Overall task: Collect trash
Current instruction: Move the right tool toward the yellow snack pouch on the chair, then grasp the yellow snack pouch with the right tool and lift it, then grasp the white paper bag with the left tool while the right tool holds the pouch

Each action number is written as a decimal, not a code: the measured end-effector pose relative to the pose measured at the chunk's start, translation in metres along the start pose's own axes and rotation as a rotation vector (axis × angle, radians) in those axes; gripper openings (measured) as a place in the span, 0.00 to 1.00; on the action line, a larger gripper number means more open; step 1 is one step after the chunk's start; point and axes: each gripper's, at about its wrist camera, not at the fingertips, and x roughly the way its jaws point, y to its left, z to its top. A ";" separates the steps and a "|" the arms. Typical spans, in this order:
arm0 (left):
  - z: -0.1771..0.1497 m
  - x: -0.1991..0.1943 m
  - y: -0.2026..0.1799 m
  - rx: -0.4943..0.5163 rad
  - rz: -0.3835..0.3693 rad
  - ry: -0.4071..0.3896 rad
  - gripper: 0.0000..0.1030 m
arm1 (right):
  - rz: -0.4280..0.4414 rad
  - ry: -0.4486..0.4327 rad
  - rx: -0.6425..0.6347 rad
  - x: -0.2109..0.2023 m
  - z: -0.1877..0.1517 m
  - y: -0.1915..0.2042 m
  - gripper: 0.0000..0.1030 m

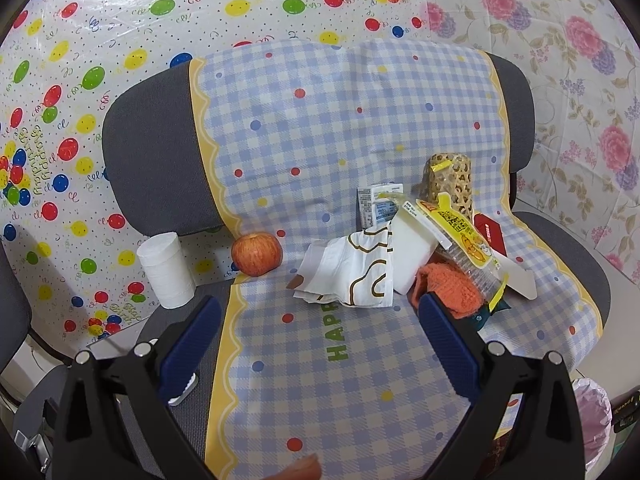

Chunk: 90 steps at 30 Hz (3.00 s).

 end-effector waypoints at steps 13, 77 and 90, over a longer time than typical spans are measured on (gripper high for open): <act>-0.011 0.039 0.003 -0.001 -0.038 0.066 0.93 | 0.049 0.036 -0.146 0.055 -0.010 0.034 0.94; -0.019 0.137 -0.047 0.129 -0.107 0.117 0.79 | 0.169 -0.058 0.111 0.087 0.002 -0.022 0.02; -0.021 0.185 -0.062 0.223 0.035 0.176 0.78 | 0.180 -0.023 0.111 0.100 -0.001 -0.013 0.03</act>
